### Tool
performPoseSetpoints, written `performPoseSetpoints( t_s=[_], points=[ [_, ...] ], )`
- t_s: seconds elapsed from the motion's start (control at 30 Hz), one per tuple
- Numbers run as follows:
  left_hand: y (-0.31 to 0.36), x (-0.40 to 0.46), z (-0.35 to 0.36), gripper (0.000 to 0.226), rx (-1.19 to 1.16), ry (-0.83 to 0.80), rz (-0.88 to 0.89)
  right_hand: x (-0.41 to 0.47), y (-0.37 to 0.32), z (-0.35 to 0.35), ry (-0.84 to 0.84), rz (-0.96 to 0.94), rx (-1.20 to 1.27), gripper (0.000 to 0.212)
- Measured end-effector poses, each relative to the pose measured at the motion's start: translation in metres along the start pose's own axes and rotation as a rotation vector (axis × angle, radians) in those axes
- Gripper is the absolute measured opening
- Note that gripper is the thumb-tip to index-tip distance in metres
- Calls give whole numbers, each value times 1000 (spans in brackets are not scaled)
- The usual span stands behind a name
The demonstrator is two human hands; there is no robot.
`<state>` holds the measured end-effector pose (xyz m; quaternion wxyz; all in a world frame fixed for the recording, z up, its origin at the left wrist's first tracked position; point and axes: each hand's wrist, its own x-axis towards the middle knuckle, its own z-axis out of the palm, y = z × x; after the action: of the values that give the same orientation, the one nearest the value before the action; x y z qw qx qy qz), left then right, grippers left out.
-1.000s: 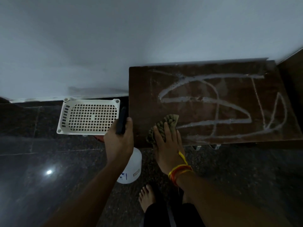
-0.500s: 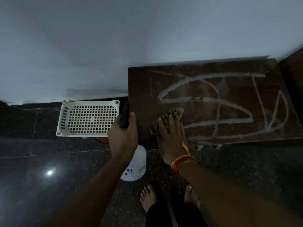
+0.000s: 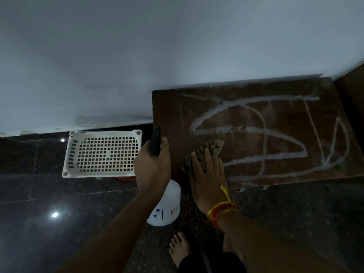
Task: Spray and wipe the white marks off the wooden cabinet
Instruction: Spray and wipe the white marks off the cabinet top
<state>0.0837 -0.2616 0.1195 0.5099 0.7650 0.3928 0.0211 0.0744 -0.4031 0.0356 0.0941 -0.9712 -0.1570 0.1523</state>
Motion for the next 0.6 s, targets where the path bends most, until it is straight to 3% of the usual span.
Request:
performPoseSetpoints(
  t_s=[0.2, 0.43, 0.6],
  points=[
    [-2, 16, 7, 33, 36, -22, -24, 73, -7, -10, 97, 29, 38, 62],
    [16, 30, 1, 34, 44, -24, -51, 43, -10, -6, 62, 45, 45, 59],
    [26, 44, -2, 34, 60, -37, -19, 69, -11, -12, 73, 39, 16, 63]
  ],
)
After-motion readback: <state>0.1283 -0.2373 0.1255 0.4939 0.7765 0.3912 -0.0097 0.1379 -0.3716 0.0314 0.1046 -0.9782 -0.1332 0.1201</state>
